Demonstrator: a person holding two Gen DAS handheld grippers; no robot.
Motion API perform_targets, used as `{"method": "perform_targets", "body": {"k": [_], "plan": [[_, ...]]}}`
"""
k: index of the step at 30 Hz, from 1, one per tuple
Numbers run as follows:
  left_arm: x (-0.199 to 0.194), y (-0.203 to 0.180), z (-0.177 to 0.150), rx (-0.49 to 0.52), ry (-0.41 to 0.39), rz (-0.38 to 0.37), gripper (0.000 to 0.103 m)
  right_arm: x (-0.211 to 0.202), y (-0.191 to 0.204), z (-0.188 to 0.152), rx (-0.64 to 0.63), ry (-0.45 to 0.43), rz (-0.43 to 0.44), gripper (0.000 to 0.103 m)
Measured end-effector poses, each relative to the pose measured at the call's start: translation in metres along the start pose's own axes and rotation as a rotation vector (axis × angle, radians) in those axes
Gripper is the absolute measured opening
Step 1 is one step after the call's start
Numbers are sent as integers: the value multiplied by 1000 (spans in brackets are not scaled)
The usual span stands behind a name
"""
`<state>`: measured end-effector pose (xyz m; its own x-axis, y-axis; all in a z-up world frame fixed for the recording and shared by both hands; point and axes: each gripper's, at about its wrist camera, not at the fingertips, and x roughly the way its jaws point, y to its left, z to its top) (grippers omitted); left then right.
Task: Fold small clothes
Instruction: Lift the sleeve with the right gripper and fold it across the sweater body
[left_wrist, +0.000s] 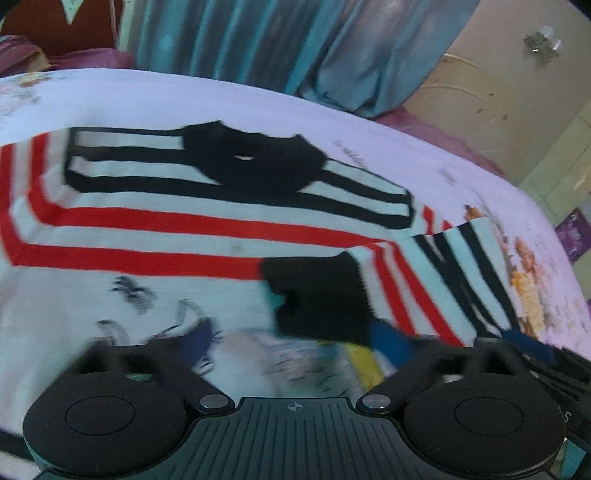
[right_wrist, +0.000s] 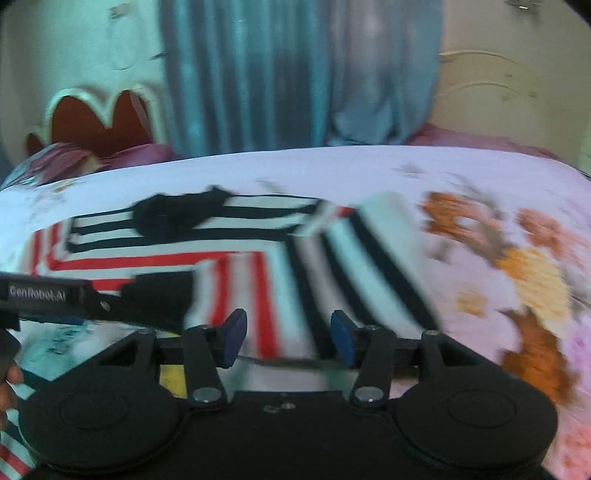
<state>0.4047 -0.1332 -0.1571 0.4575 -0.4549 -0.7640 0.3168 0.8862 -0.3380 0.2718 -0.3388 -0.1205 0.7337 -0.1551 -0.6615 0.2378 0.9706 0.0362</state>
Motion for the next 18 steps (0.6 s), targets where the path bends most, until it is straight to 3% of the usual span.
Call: {"method": "perform_targets", "body": {"k": [1,4,6,7,9,12,18], "plan": [[6,-1,1,-4,15,-9,63,-1,-7,-3,13,-1,-24,50],[10,-10,-1,26,-8,-9,61,0,-27,-11,60,7,-85,57],[14,-15,0,46,-18,-11,35,3,-41,-17,94,18,-119,58],[14,-14,0,46,-27,-26,13,3,-48,-21,107,23,-128,60],[13,-13,3,31,-32,-31,10,5,-57,-26,133,32,-145,62],[-10,-18,14,71,-124,-49,9,6,-61,-30,139,37,-135,61],[-58,-4,49,21,-288,-54,7,16,-48,-27,116,43,-88,57]]}}
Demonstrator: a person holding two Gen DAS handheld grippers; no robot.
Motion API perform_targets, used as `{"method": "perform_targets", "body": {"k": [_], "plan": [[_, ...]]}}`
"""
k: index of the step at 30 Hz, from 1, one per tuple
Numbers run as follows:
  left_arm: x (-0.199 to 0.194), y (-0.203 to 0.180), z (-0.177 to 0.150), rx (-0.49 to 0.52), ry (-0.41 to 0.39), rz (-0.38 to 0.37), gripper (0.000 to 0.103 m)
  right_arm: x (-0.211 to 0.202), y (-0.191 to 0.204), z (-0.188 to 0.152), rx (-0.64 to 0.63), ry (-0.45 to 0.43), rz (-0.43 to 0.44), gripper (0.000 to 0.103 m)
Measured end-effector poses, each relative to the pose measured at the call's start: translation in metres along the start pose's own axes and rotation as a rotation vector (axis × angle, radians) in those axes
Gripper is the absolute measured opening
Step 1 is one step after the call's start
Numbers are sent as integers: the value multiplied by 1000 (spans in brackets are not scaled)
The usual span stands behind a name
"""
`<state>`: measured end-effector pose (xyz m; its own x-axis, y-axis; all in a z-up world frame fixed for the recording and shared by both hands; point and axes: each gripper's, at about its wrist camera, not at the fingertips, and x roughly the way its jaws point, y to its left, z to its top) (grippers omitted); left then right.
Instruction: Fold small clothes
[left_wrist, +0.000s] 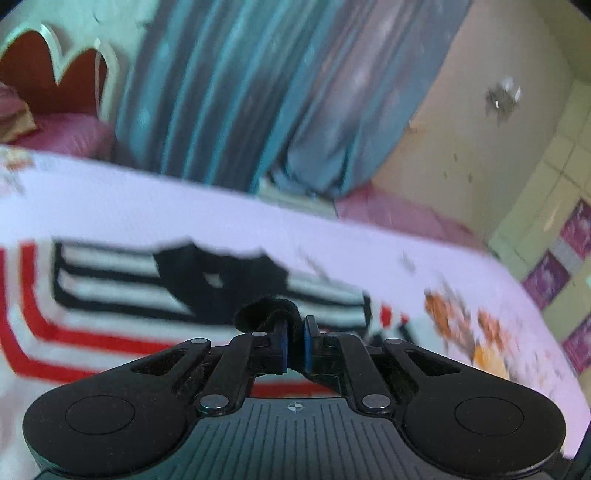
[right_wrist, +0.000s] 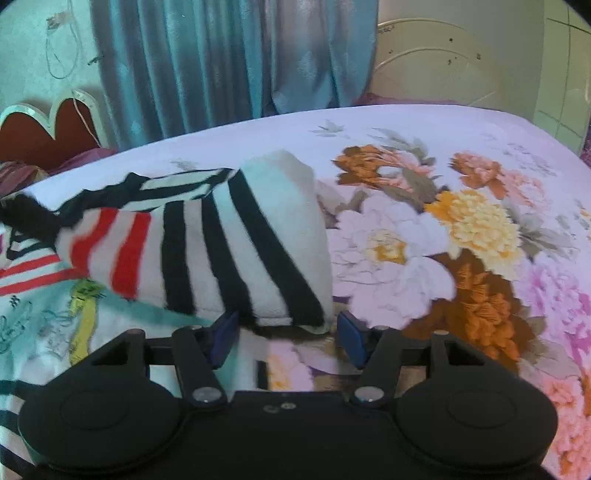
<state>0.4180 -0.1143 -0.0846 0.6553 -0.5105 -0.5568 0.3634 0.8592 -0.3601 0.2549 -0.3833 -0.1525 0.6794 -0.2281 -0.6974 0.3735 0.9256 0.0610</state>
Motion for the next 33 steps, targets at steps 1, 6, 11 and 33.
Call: {"method": "perform_targets", "body": {"k": [1,6,11,33], "plan": [[-6,6,5,-5,-26,21,7,2,3,1,-12,1,1,56],[-20,46,9,-25,-43,131,7,8,15,5,-14,-1,22,54],[-17,81,-13,-52,-10,238,2,22,24,8,-9,35,45,23],[6,52,-38,28,71,267,3,21,-4,43,43,-19,101,50]]}}
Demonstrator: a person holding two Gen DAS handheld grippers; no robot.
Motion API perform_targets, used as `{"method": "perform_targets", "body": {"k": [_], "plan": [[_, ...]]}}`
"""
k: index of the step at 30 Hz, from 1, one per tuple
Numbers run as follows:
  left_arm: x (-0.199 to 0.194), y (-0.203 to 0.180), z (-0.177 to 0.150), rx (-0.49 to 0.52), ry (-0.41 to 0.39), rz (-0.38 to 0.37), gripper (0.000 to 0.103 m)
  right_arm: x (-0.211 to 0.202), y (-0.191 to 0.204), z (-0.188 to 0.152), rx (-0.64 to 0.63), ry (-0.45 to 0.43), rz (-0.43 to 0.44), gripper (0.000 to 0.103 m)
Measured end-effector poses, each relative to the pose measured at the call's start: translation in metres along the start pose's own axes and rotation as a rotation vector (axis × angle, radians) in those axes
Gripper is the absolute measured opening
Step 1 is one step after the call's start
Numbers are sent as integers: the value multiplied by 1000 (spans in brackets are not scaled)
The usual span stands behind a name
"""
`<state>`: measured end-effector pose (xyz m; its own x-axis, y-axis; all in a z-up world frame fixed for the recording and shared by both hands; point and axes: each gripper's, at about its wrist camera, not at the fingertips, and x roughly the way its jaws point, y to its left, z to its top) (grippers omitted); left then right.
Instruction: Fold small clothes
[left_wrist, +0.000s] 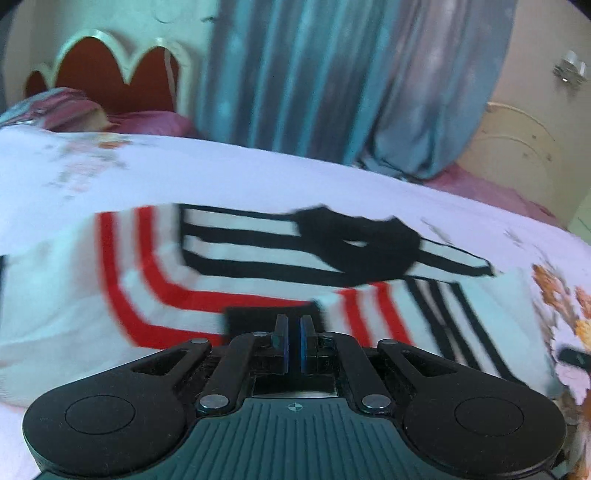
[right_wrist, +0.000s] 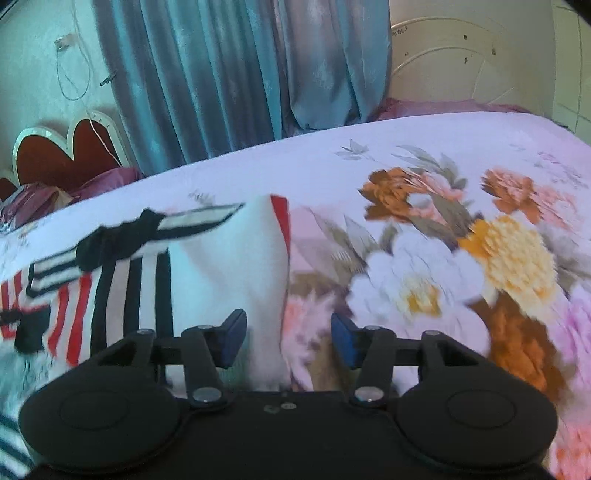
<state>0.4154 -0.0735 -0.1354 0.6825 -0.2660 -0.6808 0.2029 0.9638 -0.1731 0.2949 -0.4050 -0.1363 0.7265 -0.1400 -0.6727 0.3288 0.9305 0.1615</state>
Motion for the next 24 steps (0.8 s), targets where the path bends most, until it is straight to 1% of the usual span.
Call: {"method": "perform_targets", "body": {"k": [2,4,7,9,10,11,12,14,15,16,18,21,22,24], "plan": [[14,-15,-1,34,17,-10,3,17,2,13,4,2,4,50],[25,-22,-2,46,35,-8,3,38,4,24,12,19,8,49],[38,-22,-5,52,39,21,3,67,7,39,33,48,20,49],[42,-19,-7,49,35,14,3,84,8,46,46,59,23,48],[43,-17,-8,45,34,10,3,93,8,49,58,69,31,43],[42,-16,-8,40,38,9,3,98,8,51,65,78,39,36],[42,-16,-7,36,43,10,3,104,10,53,59,84,38,34],[43,-15,-5,34,51,12,3,105,16,52,9,71,5,22],[44,-15,-5,33,53,13,3,105,17,51,-19,57,-21,21],[44,-15,-5,32,54,12,3,106,13,52,-21,49,-42,21],[45,-15,-6,37,52,14,3,107,7,53,-1,54,-37,22],[46,-16,-4,36,61,23,3,103,23,53,-109,50,-84,26],[45,-16,-3,32,67,25,3,99,27,53,-127,49,-90,27],[42,-17,-1,25,77,33,3,88,31,54,-122,46,-84,30]]}}
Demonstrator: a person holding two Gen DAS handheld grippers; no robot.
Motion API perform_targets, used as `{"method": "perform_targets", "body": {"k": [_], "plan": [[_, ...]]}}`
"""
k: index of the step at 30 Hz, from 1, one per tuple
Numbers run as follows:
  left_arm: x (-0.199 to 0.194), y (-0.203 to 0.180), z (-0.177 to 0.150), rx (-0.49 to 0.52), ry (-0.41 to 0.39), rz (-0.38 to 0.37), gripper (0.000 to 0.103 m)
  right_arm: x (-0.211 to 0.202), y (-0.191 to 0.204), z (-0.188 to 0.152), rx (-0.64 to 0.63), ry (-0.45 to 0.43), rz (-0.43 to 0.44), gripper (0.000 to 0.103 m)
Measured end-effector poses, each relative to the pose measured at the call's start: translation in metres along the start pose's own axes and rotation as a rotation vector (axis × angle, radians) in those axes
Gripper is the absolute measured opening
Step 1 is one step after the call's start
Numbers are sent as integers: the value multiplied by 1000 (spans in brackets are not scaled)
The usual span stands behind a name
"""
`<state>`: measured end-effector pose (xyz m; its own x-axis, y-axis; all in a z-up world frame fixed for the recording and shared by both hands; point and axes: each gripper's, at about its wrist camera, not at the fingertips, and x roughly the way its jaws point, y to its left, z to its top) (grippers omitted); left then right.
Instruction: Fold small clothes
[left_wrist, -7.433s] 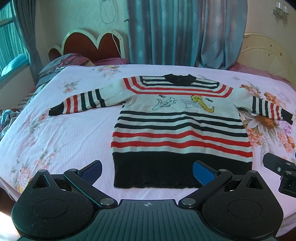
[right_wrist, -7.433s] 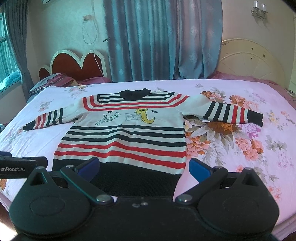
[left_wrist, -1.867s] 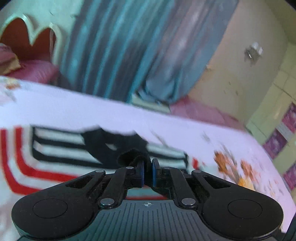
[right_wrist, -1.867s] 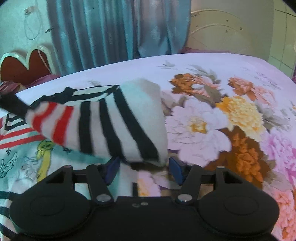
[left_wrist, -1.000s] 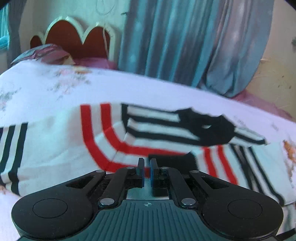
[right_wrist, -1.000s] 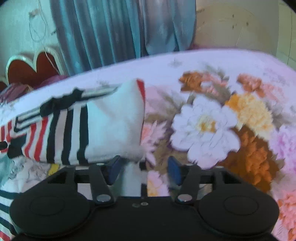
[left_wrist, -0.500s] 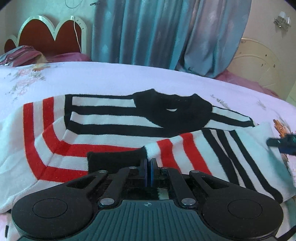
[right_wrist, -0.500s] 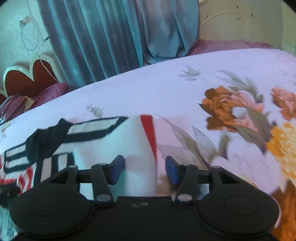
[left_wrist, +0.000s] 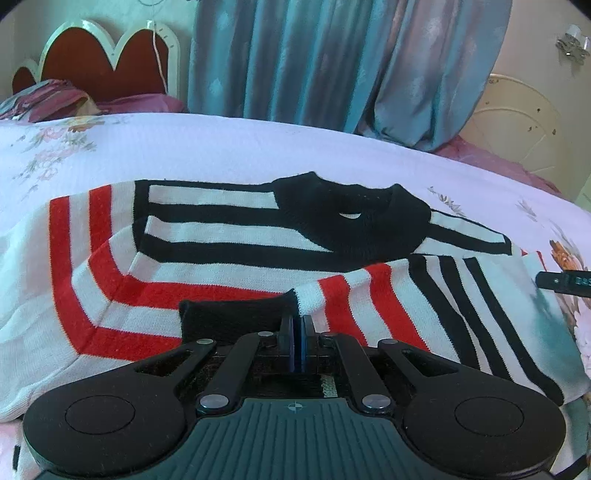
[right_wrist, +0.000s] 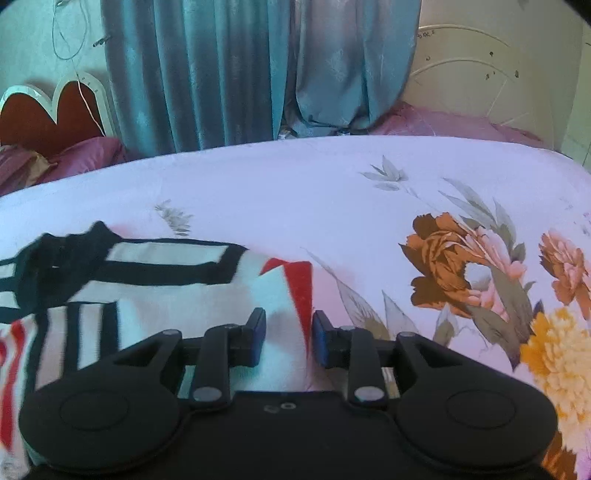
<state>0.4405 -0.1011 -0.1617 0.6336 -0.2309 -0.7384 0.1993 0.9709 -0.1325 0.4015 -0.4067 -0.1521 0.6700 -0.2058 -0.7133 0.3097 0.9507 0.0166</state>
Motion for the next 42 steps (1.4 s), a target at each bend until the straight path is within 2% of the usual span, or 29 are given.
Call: {"method": "perform_targets", "body": {"k": [7,11,14,17,18,19,20,21,22,23,28,34,42], "plan": [[-18,1,-4,7,22,21,3,-44,21,-6,-46,-27,47,44],[-25,6,-11,-1,27,42,5,-61,39,-17,-73,-23,100,44],[-29,8,-15,5,32,61,6,-58,54,-32,-123,10,107,46],[-43,13,-15,-12,43,62,7,-49,59,-48,-142,93,107,46],[-50,16,-16,-18,39,61,9,-54,60,-51,-140,80,113,46],[-56,20,-16,-21,31,64,17,-60,61,-52,-140,65,124,47],[-62,23,-18,-24,24,72,39,-65,64,-52,-138,55,135,48],[-69,28,-19,-32,17,84,54,-71,67,-51,-132,44,152,49],[-78,33,-21,-44,1,99,76,-77,71,-50,-125,30,177,52],[-86,38,-23,-53,-22,110,79,-82,74,-50,-121,20,199,54],[-114,69,-31,-67,-37,164,79,-100,116,-52,-153,5,305,54],[-129,122,-39,-97,-35,243,79,-119,172,-61,-197,7,381,58],[-133,199,-49,-161,-21,298,79,-132,239,-69,-240,3,406,61]]}}
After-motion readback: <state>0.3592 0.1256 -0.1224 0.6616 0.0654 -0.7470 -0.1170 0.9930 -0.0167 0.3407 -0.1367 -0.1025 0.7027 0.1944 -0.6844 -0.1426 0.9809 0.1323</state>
